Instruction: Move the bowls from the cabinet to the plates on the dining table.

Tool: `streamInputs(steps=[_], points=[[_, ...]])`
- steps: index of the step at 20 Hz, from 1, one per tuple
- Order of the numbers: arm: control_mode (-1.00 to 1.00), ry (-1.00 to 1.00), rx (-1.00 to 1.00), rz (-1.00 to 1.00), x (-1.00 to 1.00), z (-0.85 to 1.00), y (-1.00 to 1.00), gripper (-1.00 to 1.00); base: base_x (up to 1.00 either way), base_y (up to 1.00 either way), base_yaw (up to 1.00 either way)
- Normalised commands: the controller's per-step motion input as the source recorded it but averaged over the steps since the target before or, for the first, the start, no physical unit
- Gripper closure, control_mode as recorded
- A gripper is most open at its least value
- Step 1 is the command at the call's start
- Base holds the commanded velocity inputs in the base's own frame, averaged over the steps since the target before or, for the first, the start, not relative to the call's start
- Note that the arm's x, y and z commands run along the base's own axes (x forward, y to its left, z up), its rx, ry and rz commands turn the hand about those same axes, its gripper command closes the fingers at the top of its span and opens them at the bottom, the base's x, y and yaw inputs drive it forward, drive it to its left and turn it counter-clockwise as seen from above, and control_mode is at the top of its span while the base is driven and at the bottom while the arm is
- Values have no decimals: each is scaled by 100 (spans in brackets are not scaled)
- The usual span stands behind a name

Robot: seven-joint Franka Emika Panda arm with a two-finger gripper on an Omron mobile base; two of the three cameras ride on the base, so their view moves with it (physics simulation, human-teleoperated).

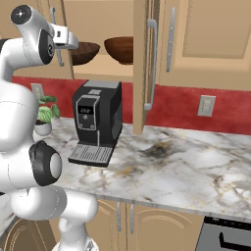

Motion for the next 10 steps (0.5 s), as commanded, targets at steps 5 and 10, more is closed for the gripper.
streamInputs(steps=[5,10], points=[[-100,0,0,0,16,0,0,-100,0,0,0],[-100,0,0,0,0,0,2,100,0,0,0]])
